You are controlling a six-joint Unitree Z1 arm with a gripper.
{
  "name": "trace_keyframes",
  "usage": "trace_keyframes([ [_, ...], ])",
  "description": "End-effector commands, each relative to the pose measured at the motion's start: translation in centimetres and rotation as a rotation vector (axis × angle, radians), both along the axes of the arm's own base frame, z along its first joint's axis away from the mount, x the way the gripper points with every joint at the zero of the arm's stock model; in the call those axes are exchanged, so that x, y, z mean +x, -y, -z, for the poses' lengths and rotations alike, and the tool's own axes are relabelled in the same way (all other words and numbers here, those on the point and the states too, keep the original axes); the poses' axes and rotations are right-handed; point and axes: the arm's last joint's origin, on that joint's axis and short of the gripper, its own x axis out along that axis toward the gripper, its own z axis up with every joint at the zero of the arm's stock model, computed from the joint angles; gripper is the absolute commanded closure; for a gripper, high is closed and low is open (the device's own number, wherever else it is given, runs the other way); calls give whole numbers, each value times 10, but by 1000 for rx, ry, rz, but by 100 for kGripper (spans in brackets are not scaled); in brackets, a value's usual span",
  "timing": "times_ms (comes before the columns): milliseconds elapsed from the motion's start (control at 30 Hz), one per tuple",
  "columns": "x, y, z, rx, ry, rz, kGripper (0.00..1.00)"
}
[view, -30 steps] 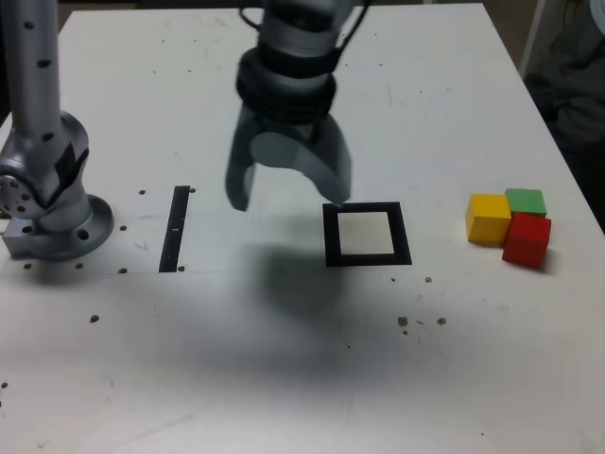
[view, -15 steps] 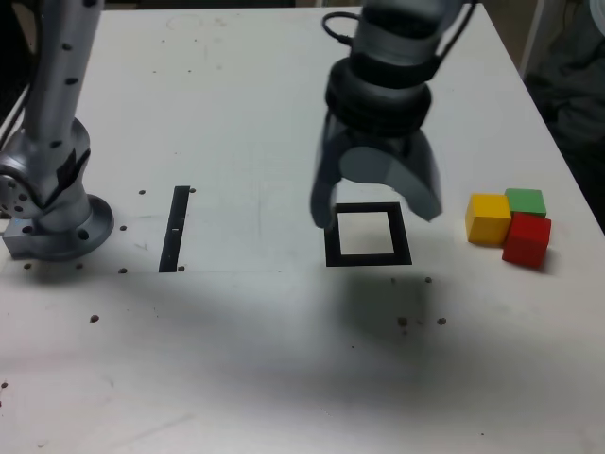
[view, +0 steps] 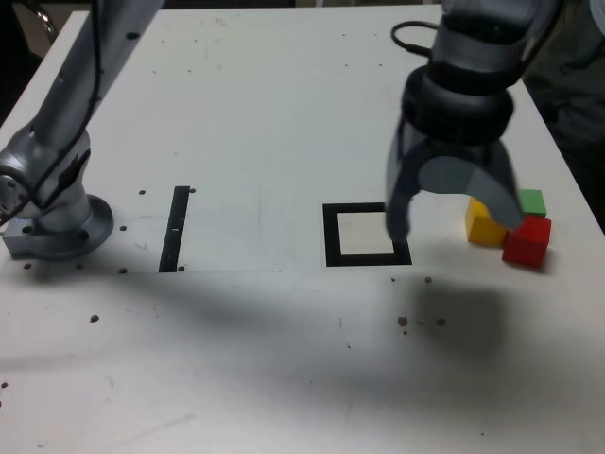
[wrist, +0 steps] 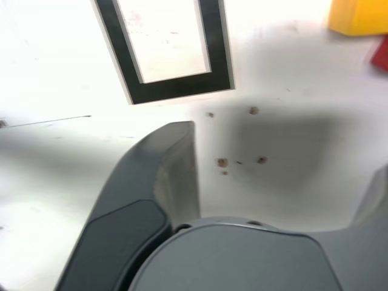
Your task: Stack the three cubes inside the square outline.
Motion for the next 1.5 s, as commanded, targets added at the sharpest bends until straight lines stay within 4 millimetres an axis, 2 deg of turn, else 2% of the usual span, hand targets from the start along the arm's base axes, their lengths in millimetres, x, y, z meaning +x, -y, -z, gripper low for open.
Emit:
trace_keyframes([
  [0,6,3,2,-4,1,5,1],
  [233,26,9,10,-22,22,4,1],
  [633,57,13,38,-40,39,11,1],
  [1467,83,-12,66,-45,46,20,3],
])
